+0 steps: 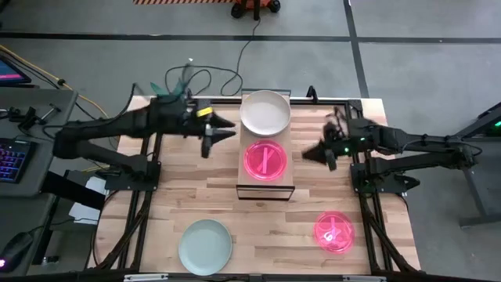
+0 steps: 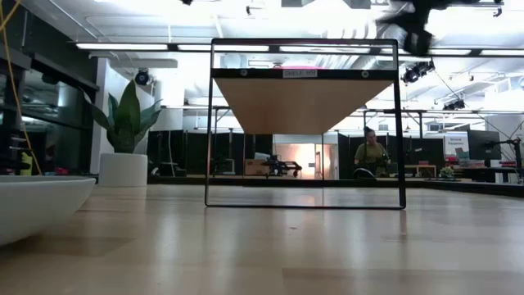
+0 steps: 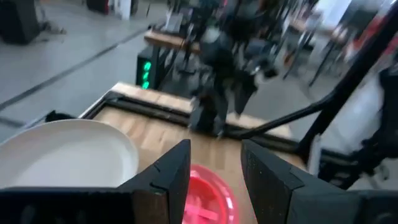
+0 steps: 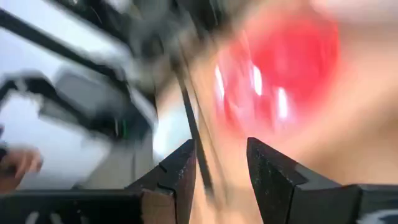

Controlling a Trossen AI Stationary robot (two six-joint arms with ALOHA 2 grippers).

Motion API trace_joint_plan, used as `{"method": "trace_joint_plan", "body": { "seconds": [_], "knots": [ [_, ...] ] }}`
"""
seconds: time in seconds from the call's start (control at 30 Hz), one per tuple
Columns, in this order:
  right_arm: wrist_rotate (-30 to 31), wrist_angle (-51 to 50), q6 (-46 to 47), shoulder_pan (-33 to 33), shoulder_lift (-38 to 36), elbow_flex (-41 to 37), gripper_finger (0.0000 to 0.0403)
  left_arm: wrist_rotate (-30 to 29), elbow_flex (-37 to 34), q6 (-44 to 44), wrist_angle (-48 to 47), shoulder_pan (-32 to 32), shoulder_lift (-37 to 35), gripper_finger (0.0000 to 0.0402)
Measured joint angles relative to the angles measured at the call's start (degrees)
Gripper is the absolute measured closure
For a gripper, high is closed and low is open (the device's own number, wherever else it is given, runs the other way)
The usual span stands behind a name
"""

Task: Place and stack plates onto a shelf
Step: Stack the pink plate on top of the stacked pink plates on the shelf

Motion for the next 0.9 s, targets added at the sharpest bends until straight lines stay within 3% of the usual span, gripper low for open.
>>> {"method": "trace_joint_plan", "body": {
  "seconds": [0.13,0.27,0.4,0.67,0.9],
  "knots": [
    [-4.4,-20.4,9.4,5.2,0.2,-0.1,0.0277,-0.1,-10.6,-4.0,8.3,-1.3,-7.5,0.0272],
    [-4.0,-31.4,17.2,13.2,0.2,-2.7,0.0277,-0.2,-16.2,-9.2,12.0,-1.4,-11.3,0.0273],
    [-4.7,-29.3,26.6,21.4,0.1,-8.3,0.0277,-0.2,-17.2,-11.4,12.2,-1.3,-12.3,0.0273],
    [-6.6,-12.6,47.2,35.4,0.1,-21.6,0.0277,-0.1,-17.2,-11.5,12.5,-1.3,-12.2,0.0273],
    [-3.2,-12.3,58.8,42.2,0.2,-25.1,0.0277,-0.1,-17.2,-11.5,12.5,-1.3,-12.2,0.0273]
  ]
}}
